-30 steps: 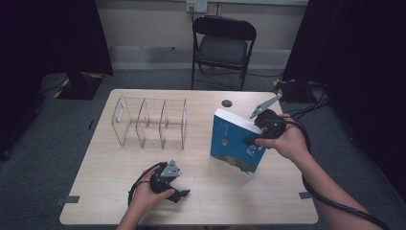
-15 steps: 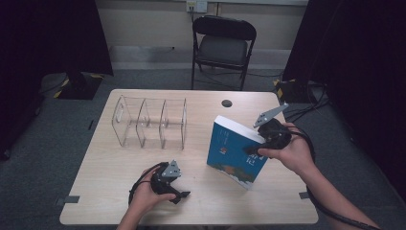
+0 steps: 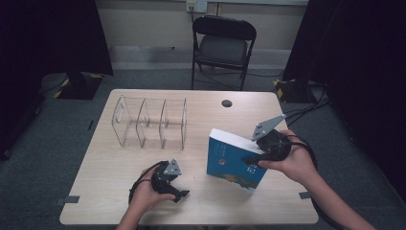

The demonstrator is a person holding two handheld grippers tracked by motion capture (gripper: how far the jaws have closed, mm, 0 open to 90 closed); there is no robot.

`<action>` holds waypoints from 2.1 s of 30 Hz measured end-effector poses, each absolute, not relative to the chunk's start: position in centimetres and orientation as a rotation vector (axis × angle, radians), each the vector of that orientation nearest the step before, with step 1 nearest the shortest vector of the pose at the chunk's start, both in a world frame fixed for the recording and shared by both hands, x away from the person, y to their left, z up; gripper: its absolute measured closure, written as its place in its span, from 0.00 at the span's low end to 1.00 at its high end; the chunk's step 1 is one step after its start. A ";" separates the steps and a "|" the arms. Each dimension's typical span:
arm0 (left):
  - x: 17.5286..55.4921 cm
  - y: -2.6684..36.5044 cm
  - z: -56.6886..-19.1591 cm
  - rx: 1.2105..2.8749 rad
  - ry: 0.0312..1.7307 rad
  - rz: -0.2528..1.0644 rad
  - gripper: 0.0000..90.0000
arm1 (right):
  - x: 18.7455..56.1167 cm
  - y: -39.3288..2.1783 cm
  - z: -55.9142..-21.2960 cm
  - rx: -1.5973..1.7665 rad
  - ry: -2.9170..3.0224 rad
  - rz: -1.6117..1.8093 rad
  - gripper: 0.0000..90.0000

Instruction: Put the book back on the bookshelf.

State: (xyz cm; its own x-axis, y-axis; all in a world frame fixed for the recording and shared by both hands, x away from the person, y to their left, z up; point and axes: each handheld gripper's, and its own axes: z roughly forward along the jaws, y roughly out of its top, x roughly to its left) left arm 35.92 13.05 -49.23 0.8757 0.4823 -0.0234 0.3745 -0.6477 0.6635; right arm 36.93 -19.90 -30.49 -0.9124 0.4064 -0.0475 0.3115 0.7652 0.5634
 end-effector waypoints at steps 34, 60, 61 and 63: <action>38.8 10.6 -42.2 2.520 0.561 0.044 0.26 | 36.9 -20.2 -30.6 0.543 2.770 0.909 0.62; 40.3 7.0 -34.8 2.547 0.459 0.055 0.27 | 36.9 -20.2 -30.7 0.536 2.795 0.895 0.59; 40.4 6.9 -34.6 2.546 0.457 0.059 0.27 | 36.9 -20.3 -30.8 0.537 2.792 0.908 0.58; 40.4 6.6 -33.9 2.541 0.446 0.064 0.27 | 36.9 -20.3 -30.8 0.540 2.793 0.912 0.58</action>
State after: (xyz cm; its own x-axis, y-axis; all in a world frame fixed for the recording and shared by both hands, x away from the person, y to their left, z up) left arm 40.42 6.55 -33.93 0.9437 0.3275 -0.0471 0.3012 -0.7914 0.5319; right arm 36.89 -20.28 -30.77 -0.9231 0.3832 -0.0339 0.2893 0.7495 0.5955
